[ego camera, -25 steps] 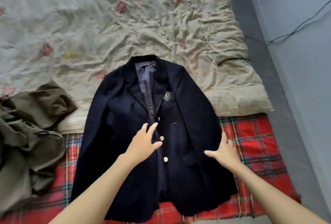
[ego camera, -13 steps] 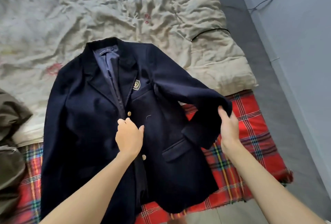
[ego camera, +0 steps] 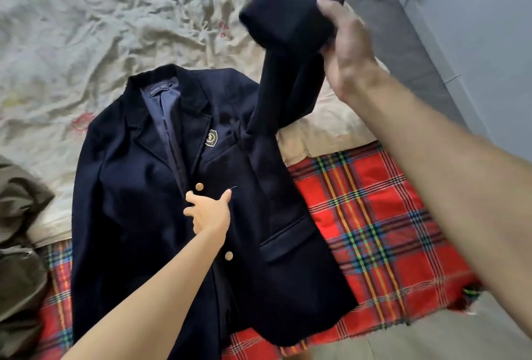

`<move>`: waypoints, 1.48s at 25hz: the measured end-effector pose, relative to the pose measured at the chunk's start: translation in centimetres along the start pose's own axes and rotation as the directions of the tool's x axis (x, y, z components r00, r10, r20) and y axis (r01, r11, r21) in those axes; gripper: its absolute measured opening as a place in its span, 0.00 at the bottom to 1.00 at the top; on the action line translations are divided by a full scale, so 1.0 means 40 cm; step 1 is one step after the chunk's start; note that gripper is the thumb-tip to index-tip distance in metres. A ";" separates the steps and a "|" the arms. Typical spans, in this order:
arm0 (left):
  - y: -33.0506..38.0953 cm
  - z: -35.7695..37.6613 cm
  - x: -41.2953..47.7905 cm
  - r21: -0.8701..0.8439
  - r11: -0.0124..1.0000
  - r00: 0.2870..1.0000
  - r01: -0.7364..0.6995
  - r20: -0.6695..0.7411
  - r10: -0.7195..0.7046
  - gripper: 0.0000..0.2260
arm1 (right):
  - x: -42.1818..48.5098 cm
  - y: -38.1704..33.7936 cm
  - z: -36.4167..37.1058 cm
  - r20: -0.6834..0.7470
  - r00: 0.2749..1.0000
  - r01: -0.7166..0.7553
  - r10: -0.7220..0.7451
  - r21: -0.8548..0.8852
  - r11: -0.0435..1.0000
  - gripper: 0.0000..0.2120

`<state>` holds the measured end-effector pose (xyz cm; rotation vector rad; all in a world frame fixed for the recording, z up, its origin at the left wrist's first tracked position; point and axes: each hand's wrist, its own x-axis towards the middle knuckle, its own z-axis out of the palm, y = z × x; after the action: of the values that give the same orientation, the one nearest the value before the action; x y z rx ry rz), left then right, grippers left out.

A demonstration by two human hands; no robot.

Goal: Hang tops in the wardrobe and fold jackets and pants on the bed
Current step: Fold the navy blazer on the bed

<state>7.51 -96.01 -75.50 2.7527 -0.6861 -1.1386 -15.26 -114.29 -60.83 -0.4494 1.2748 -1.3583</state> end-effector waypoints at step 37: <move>-0.438 -0.360 0.076 -0.011 0.929 0.912 -0.370 -0.193 0.361 0.08 | -0.644 0.738 0.026 0.388 0.874 0.296 0.291 -0.902 0.314 0.24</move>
<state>25.86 -82.95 -71.39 2.4993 -1.0744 -0.7922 5.96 -84.68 -75.23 -1.5490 1.5087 -0.1986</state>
